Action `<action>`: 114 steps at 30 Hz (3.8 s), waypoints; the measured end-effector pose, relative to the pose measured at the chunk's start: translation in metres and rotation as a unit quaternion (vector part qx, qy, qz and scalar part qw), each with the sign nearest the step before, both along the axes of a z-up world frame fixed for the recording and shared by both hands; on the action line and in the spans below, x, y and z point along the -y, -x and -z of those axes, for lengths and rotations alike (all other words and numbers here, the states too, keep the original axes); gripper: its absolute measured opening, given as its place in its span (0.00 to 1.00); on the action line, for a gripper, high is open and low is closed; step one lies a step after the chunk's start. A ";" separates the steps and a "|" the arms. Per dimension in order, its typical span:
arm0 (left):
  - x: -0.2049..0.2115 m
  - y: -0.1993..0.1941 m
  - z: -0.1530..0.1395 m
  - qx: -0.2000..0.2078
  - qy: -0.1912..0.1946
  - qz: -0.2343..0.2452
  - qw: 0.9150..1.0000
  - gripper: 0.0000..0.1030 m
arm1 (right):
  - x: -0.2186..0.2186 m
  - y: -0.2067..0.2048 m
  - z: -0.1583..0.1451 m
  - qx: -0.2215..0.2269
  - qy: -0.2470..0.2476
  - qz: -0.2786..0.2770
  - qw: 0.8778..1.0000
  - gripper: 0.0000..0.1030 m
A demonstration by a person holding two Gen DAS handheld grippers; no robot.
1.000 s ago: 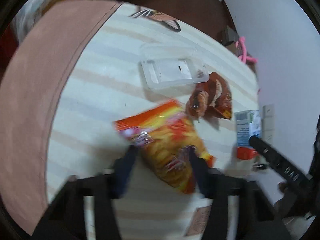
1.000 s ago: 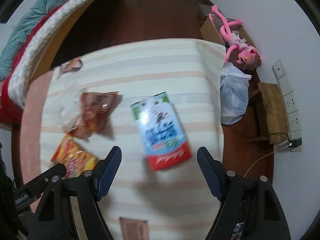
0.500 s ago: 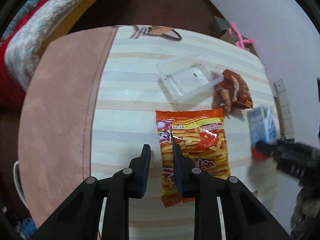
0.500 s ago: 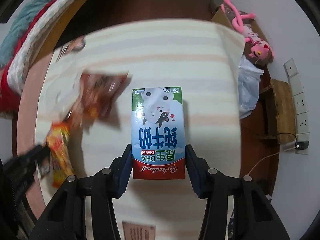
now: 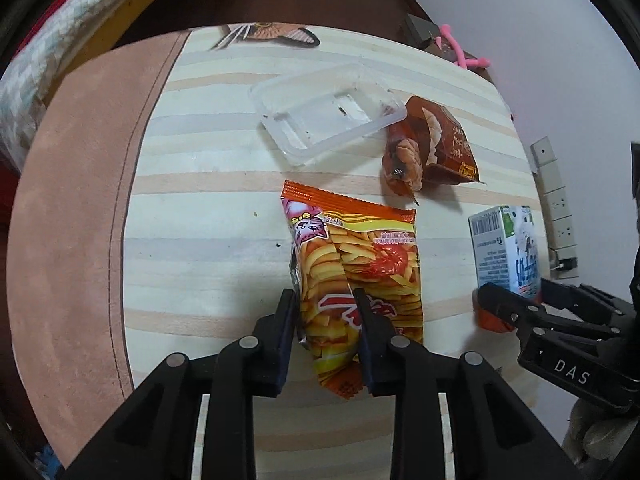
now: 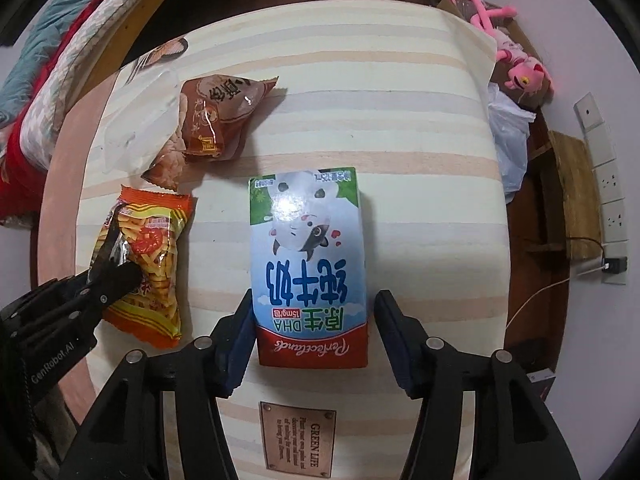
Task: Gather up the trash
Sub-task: 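Grasp the orange chip bag with the left tool while the right tool grasps the milk carton, then carry the chip bag and milk carton over the bin and release both, then raise both open tools and turn back toward the table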
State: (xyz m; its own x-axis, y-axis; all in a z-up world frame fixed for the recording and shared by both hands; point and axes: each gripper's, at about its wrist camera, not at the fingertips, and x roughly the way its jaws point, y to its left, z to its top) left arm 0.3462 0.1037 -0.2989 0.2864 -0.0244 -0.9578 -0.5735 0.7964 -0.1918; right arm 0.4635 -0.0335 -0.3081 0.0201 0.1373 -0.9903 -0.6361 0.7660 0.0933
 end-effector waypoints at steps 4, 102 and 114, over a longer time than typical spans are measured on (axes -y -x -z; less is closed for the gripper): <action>0.008 0.002 -0.002 -0.007 -0.055 0.009 0.998 0.10 | -0.005 0.004 -0.001 0.018 0.005 -0.003 1.000 0.58; -0.261 0.621 0.053 -0.074 -0.025 -0.418 0.905 0.99 | -0.386 0.555 0.089 -0.032 -0.003 -0.366 0.930 1.00; -0.228 0.611 -0.013 -0.046 -0.092 -0.406 0.908 0.99 | -0.363 0.556 0.038 -0.005 -0.039 -0.363 0.931 1.00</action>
